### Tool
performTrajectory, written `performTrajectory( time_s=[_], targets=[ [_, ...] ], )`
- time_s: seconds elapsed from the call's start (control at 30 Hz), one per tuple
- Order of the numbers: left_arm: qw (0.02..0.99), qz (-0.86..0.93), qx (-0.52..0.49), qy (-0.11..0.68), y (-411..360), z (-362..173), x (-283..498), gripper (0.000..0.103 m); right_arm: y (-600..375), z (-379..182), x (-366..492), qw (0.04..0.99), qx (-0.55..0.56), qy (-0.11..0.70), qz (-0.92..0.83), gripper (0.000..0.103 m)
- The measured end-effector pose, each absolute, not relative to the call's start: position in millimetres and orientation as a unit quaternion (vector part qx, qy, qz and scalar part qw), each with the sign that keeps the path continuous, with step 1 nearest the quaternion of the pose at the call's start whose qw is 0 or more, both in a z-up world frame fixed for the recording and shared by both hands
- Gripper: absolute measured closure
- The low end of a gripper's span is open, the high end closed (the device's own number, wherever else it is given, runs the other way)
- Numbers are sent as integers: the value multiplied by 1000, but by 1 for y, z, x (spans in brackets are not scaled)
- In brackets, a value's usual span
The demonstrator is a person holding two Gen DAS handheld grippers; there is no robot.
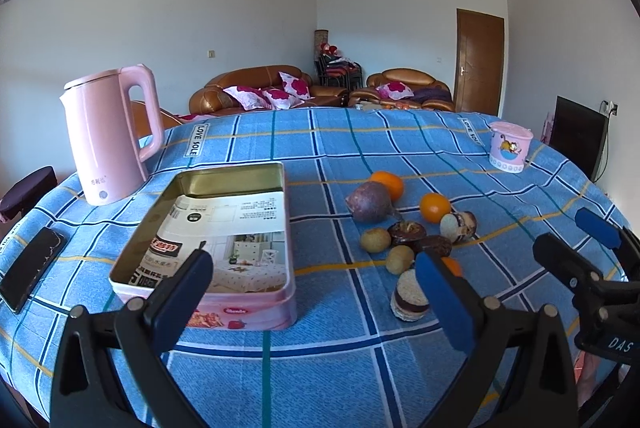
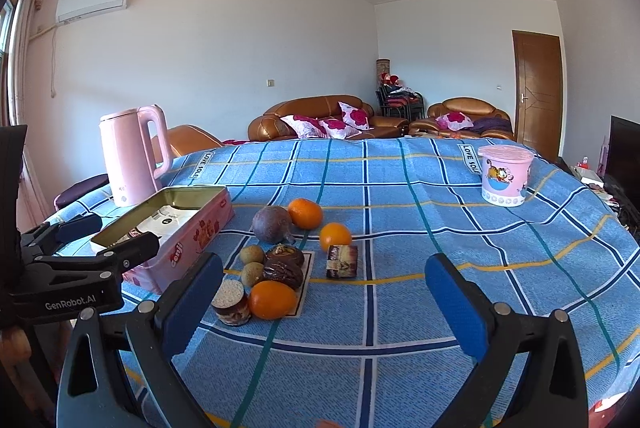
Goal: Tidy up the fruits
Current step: 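Grasp the round white-lidded jar with the left gripper while the right gripper grasps an orange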
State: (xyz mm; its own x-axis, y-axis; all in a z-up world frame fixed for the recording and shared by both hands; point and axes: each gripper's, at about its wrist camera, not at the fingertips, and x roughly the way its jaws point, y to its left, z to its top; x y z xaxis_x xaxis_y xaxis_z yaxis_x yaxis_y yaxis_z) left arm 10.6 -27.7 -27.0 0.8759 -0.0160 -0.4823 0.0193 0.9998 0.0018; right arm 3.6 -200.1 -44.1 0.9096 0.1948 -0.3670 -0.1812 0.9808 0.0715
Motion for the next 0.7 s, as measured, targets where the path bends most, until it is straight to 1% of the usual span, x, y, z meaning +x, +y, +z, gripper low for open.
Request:
performTrajectory(
  time_s=[0.07, 0.23, 0.37, 0.47, 0.53, 0.6, 0.7],
  targets=[
    [968, -22, 16, 251, -39, -31, 11, 4, -207, -48, 4, 977, 19, 193, 85, 1],
    [960, -53, 37, 272, -64, -43, 19, 18, -230, -58, 7, 977, 35, 203, 62, 1],
    [954, -70, 43, 288, -77, -51, 25, 22, -243, -63, 9, 976, 47, 209, 50, 1],
    [947, -82, 46, 309, -82, -60, 31, 29, -247, -66, 9, 975, 53, 212, 51, 1],
    [941, -88, 42, 325, -83, -66, 37, 35, -246, -68, 9, 974, 52, 212, 53, 1],
    [936, -91, 32, 338, -81, -71, 42, 44, -245, -69, 9, 974, 50, 213, 55, 1],
    [931, -111, -2, 348, -71, -76, 45, 55, -241, -69, 9, 974, 45, 214, 57, 1]
  ],
)
